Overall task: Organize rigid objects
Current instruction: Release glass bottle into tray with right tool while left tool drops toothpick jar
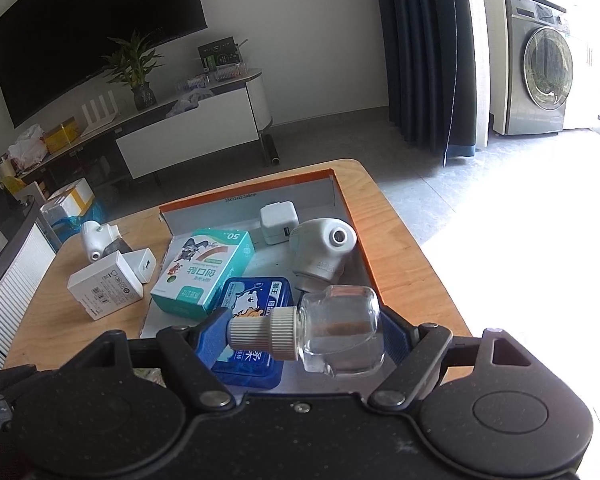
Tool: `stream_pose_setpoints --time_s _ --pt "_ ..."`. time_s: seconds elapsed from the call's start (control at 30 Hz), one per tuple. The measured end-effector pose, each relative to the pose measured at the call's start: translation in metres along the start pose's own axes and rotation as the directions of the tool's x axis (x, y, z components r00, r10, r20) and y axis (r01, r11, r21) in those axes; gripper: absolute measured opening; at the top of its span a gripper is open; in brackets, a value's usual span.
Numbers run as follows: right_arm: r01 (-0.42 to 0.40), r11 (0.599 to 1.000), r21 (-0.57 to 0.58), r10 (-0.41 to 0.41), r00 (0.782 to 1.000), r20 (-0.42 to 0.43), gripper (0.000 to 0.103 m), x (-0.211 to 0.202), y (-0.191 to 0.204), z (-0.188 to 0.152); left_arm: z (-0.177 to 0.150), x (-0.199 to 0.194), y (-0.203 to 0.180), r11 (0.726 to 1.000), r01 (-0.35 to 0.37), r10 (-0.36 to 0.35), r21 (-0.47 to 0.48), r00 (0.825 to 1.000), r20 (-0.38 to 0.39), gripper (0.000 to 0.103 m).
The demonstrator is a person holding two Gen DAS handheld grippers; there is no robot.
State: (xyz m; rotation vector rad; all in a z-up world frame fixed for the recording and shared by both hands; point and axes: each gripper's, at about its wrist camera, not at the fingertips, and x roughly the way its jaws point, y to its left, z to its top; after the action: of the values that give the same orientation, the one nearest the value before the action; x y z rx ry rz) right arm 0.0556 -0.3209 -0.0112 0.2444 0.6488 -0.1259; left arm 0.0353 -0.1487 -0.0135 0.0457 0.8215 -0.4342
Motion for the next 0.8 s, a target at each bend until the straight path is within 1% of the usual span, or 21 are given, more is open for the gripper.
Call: stream_pose_setpoints --time_s 0.03,0.43,0.47,0.57,0.67,0.8 --pt "0.005 1.0 0.002 -0.005 1.0 0.008 0.092 -0.001 -0.001 0.001 0.0 0.001 0.0 1.0 0.002 -0.002 0.001 1.0 -0.001 0.08" --pt "-0.001 0.999 0.035 -0.002 0.997 0.074 0.092 -0.019 -0.009 0.008 -0.003 0.007 -0.013 0.999 0.043 -0.042 0.026 0.999 -0.03 0.08" --pt "-0.001 0.999 0.033 -0.002 0.997 0.077 0.092 -0.02 -0.009 0.008 -0.003 0.007 -0.014 0.998 0.049 -0.048 0.028 0.998 -0.032 0.079" --pt "-0.005 1.0 0.025 0.003 0.996 0.084 0.092 -0.023 -0.006 0.009 -0.001 0.002 -0.015 0.998 0.055 -0.055 0.027 0.998 -0.008 0.087" --pt "-0.009 1.0 0.023 0.007 0.996 0.086 0.092 -0.025 -0.004 0.009 0.001 -0.003 -0.013 0.999 0.048 -0.048 0.021 0.999 0.009 0.087" --pt "-0.018 1.0 0.012 0.017 0.996 0.087 0.092 -0.028 0.0 0.009 0.004 -0.009 -0.005 1.0 0.017 -0.017 0.0 1.0 0.019 0.087"
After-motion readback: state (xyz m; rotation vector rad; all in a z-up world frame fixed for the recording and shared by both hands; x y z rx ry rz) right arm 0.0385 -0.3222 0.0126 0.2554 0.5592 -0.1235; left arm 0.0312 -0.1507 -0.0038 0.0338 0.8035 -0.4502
